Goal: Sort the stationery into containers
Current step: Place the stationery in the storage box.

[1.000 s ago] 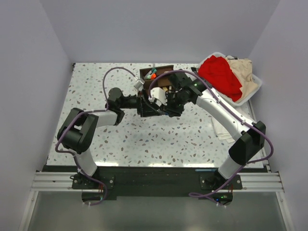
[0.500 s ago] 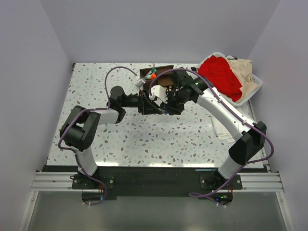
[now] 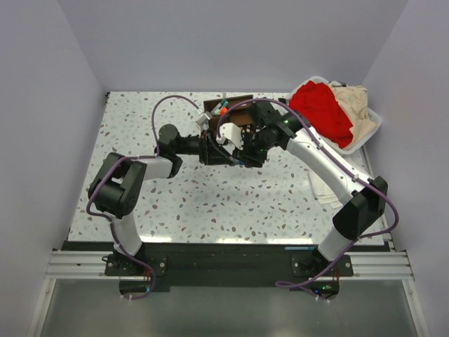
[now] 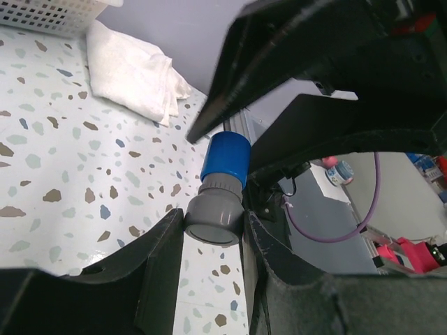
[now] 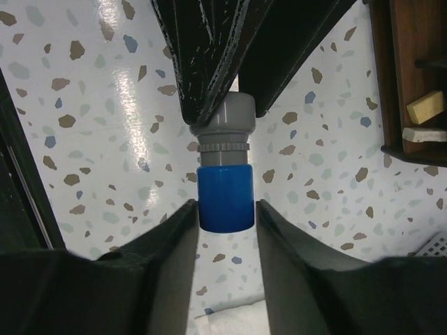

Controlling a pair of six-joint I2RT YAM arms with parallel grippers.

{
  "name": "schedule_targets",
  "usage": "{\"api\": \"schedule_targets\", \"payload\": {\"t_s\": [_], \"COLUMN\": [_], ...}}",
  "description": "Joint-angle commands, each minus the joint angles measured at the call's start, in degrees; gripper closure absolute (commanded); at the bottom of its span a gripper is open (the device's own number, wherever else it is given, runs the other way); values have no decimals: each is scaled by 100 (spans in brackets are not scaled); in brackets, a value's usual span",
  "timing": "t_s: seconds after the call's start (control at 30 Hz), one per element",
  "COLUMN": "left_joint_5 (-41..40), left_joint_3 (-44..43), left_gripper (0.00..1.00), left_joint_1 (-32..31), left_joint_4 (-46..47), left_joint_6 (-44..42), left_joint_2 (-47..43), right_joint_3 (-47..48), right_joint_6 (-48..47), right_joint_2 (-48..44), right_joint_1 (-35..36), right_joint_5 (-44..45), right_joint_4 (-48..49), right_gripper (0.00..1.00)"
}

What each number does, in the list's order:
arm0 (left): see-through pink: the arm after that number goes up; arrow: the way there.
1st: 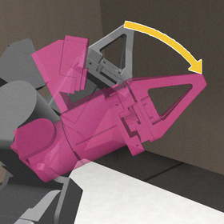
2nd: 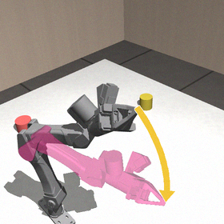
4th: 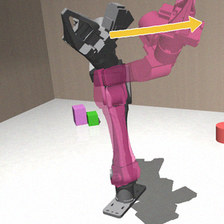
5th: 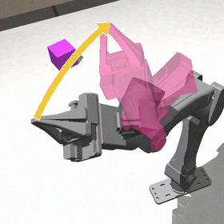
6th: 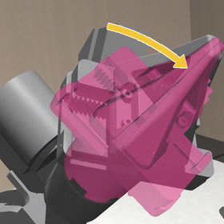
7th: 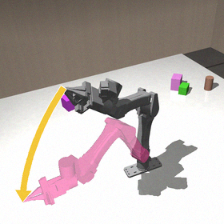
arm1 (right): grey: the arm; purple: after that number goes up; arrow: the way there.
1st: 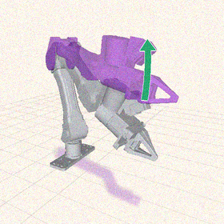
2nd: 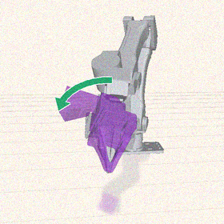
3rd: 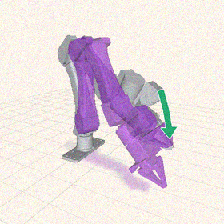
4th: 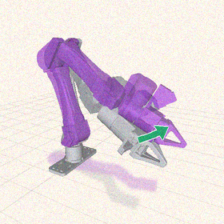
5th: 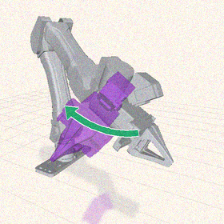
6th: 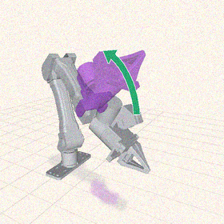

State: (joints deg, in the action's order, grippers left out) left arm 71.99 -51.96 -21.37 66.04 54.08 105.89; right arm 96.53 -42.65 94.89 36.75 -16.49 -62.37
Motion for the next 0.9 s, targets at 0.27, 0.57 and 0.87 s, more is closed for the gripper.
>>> {"api": "schedule_targets", "payload": {"t_s": [0.27, 0.57, 0.87], "left_joint_5": [913, 1002, 931], "left_joint_3": [-95, -42, -226], "left_gripper": [100, 100, 100], "left_joint_1": [677, 836, 1336], "left_joint_4": [2344, 1493, 551], "left_joint_6": [2335, 2265, 1580], "left_joint_2": [-15, -367, -411], "right_joint_3": [-765, -1988, -3079], "right_joint_6": [590, 5963, 8902], "right_joint_2": [-1451, -1475, -288], "right_joint_1": [-904, -2055, -2576], "right_joint_5": [-1378, -3788, -4328], "right_joint_4": [1081, 4111, 6382], "right_gripper": [44, 48, 47]}}
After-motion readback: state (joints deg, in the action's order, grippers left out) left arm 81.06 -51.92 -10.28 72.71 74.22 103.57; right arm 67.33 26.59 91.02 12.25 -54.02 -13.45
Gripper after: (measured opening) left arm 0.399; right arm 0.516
